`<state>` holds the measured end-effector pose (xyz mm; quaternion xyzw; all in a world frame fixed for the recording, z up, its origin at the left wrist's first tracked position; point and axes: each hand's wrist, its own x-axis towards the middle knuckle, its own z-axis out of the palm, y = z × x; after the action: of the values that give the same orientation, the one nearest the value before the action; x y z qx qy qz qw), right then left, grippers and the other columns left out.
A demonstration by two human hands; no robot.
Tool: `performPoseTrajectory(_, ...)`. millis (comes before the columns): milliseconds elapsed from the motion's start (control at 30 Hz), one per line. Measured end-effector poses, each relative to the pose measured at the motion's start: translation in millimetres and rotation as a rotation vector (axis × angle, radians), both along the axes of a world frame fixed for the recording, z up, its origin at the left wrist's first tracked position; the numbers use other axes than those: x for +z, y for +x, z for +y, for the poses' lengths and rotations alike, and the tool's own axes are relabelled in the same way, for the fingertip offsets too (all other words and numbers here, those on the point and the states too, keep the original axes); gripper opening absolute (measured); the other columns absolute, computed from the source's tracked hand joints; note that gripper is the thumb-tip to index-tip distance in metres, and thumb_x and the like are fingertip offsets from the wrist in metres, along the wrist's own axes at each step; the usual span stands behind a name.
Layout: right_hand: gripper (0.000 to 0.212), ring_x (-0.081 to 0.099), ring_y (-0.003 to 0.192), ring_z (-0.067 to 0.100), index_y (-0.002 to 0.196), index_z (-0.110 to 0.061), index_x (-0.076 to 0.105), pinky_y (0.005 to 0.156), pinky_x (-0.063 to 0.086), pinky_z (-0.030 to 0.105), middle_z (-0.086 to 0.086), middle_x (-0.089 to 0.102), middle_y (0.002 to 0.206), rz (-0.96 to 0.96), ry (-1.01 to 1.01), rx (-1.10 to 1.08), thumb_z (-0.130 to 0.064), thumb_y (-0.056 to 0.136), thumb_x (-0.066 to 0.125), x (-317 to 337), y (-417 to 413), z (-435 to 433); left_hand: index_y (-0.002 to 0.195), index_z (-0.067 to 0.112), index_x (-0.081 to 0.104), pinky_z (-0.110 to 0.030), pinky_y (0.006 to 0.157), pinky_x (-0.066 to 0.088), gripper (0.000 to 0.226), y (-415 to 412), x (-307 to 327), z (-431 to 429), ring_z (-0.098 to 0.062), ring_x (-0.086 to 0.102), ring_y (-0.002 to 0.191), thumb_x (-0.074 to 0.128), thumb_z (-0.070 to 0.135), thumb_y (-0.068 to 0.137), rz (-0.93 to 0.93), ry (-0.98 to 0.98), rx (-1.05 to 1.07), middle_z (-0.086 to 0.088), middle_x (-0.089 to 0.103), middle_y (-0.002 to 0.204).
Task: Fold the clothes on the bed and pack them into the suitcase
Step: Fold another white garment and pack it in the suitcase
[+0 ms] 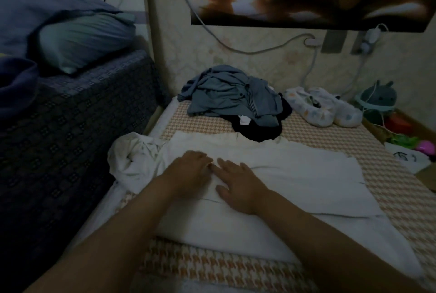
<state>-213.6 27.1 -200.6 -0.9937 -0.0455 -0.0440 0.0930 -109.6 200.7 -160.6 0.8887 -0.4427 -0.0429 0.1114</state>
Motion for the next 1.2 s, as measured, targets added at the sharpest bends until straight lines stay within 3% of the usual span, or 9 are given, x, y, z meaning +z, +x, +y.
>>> performPoseTrajectory(67,0.064,-0.003,0.149,0.018,0.154,-0.033,-0.001,0.119,-0.005,0.042,0.001,-0.007,0.162,0.099,-0.052,-0.048,-0.049,0.1,0.029,1.9,-1.3,4.9,0.154,0.024,0.01,-0.045,0.119,0.013,0.066,-2.0,-13.1,5.6,-0.023,0.005,0.149,0.031,0.053,0.099,0.035,0.273,0.072,0.0,0.005,0.162)
performPoseTrajectory(167,0.071,-0.012,0.148,0.019,0.154,-0.03,-0.006,0.119,-0.01,0.044,0.001,-0.017,0.16,0.078,-0.097,-0.079,-0.056,0.094,0.019,3.2,-1.6,5.0,0.155,0.025,0.0,-0.047,0.119,0.007,0.069,-0.2,-12.6,12.2,-0.021,-0.004,0.149,0.02,0.059,0.098,0.024,0.341,0.137,0.0,-0.007,0.162)
performPoseTrajectory(267,0.075,-0.014,0.148,0.015,0.154,-0.028,-0.005,0.117,-0.013,0.04,-0.003,-0.018,0.16,0.034,-0.176,0.046,-0.051,0.084,0.009,5.5,-1.7,9.3,0.155,0.025,0.005,-0.047,0.119,0.008,0.067,0.2,-7.4,19.2,-0.025,-0.001,0.149,0.019,0.058,0.099,0.002,0.341,0.17,-0.002,-0.004,0.162)
performPoseTrajectory(367,0.064,-0.006,0.149,0.012,0.155,-0.03,-0.001,0.118,-0.008,0.04,-0.006,-0.008,0.162,0.193,-0.135,0.06,-0.038,0.096,0.023,13.1,3.2,17.3,0.152,0.018,0.021,-0.042,0.117,0.014,0.061,4.4,-2.6,32.7,-0.027,0.011,0.147,0.023,0.051,0.1,-0.025,0.263,0.178,-0.007,0.011,0.161)
performPoseTrajectory(567,0.053,0.034,0.135,0.019,0.147,-0.023,0.036,0.116,0.016,0.032,-0.001,0.037,0.15,0.039,-0.012,-0.022,-0.02,0.095,0.044,32.2,48.4,57.7,0.131,0.019,0.053,-0.042,0.108,0.033,0.047,38.2,8.5,88.1,-0.031,0.041,0.128,0.037,0.034,0.09,-0.147,-0.14,0.466,-0.009,0.047,0.14)
performPoseTrajectory(733,0.042,0.047,0.126,0.023,0.136,-0.02,0.052,0.107,0.033,0.031,0.004,0.051,0.139,-0.015,0.162,0.074,-0.015,0.095,0.05,44.6,113.5,124.0,0.123,0.006,0.054,-0.04,0.098,0.041,0.036,46.0,-0.3,138.0,-0.037,0.044,0.12,0.055,0.019,0.089,-0.024,-0.273,0.65,-0.018,0.043,0.134)
performPoseTrajectory(1000,0.055,0.037,0.135,0.027,0.144,-0.028,0.043,0.111,0.027,0.043,0.001,0.039,0.15,0.195,0.056,0.048,-0.045,0.091,0.048,26.0,153.8,175.1,0.116,0.007,0.059,-0.028,0.083,0.044,0.025,55.7,-3.1,141.3,-0.032,0.06,0.106,0.054,0.015,0.093,0.12,-0.549,0.73,-0.017,0.063,0.116)
performPoseTrajectory(1133,0.043,0.058,0.106,0.02,0.107,-0.039,0.066,0.091,0.044,0.038,-0.006,0.065,0.116,0.139,0.33,0.059,-0.046,0.072,0.043,47.6,141.1,174.1,0.111,0.01,0.063,-0.03,0.084,0.047,0.033,64.8,11.3,124.5,-0.032,0.06,0.103,0.058,0.001,0.08,0.093,-0.665,0.801,-0.016,0.063,0.115)
performPoseTrajectory(1200,0.034,0.059,0.1,0.017,0.105,-0.034,0.067,0.084,0.047,0.033,-0.007,0.065,0.107,0.268,0.267,0.103,-0.043,0.074,0.057,56.5,136.0,168.4,0.126,0.007,0.053,-0.034,0.096,0.043,0.042,66.1,13.1,117.0,-0.035,0.053,0.115,0.057,0.006,0.084,0.087,-0.616,0.881,-0.02,0.049,0.131)
